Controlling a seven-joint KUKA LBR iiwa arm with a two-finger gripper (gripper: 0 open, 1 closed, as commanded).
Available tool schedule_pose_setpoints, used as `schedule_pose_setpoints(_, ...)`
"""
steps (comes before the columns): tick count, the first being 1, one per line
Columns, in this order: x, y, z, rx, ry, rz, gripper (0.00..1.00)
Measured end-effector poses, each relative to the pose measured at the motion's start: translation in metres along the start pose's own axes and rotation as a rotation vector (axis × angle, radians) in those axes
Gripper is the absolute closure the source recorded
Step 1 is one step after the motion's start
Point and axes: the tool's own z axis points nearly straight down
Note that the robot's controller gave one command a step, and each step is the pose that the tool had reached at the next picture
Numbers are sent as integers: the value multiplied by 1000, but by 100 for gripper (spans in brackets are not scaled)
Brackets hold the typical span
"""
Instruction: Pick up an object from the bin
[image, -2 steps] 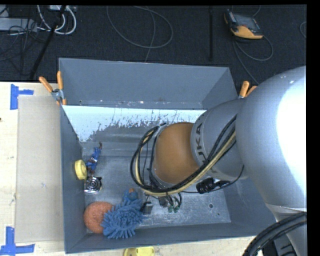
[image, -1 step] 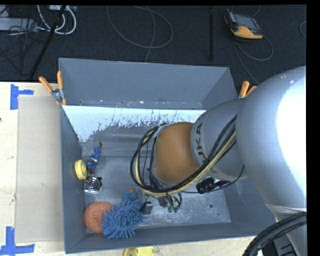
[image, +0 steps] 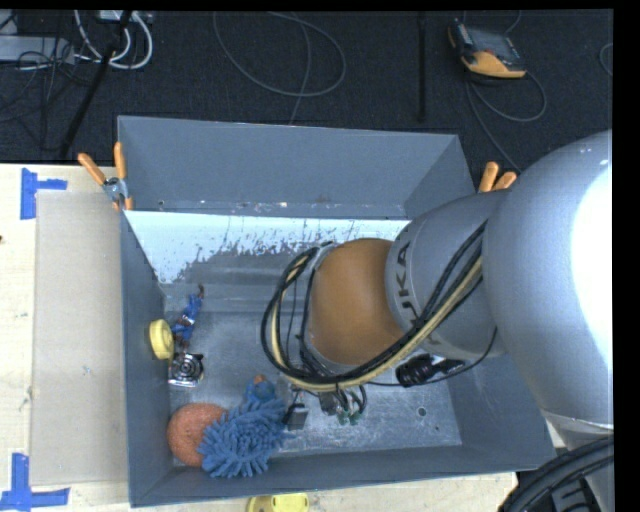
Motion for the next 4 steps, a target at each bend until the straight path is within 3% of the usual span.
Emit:
schedule_pose_setpoints(1, -58, 22, -68, -5, -14, 36, 100)
schedule_pose_setpoints(2, -50, 25, -73, -3, -9, 21, 0)
schedule_pose_setpoints(3, -50, 25, -73, -3, -9, 19, 0)
schedule_pose_setpoints(4, -24, 35, -31, -3, -13, -56, 0)
